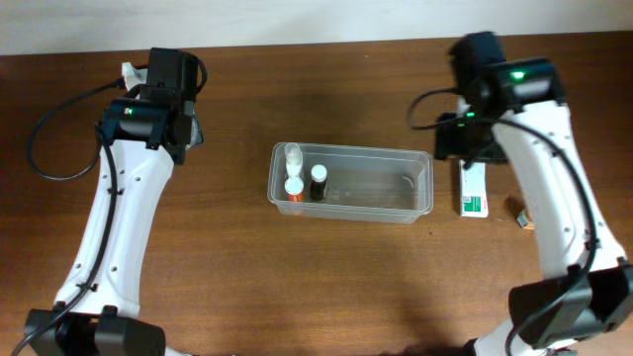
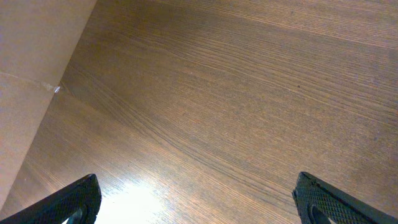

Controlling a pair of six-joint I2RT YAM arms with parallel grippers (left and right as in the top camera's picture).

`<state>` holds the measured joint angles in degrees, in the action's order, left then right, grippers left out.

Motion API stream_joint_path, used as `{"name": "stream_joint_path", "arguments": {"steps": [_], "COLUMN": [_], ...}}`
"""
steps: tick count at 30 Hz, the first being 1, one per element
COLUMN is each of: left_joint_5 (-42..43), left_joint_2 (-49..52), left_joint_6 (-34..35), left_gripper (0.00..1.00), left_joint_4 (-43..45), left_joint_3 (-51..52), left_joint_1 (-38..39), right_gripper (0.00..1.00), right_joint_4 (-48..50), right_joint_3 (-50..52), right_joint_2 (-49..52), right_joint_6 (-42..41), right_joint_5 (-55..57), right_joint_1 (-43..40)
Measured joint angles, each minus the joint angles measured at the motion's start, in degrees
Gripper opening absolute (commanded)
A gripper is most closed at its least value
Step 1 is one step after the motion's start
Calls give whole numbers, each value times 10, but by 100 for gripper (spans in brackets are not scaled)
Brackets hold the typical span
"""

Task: Pack container
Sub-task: 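Open the right gripper and move it right over the gold-capped bottle, then lower the right gripper and close it on the gold-capped bottle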

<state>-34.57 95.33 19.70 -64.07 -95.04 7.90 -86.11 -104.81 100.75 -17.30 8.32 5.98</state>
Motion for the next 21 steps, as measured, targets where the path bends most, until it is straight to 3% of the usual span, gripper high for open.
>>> {"name": "stream_joint_path", "arguments": {"steps": [5, 14, 21], "left_joint_5": [0, 0, 0], "left_joint_2": [0, 0, 0], "left_joint_6": [0, 0, 0], "left_gripper": [99, 99, 99], "left_joint_4": [0, 0, 0], "left_joint_3": [0, 0, 0], "left_joint_1": [0, 0, 0], "right_gripper": [99, 98, 98], "right_joint_4": [46, 152, 193], "right_joint_3": [78, 226, 252], "right_joint_2": [0, 0, 0], "right_joint_6": [-7, -6, -1], "right_joint_5": [-6, -63, -96], "right_joint_1": [-84, -271, -358]}}
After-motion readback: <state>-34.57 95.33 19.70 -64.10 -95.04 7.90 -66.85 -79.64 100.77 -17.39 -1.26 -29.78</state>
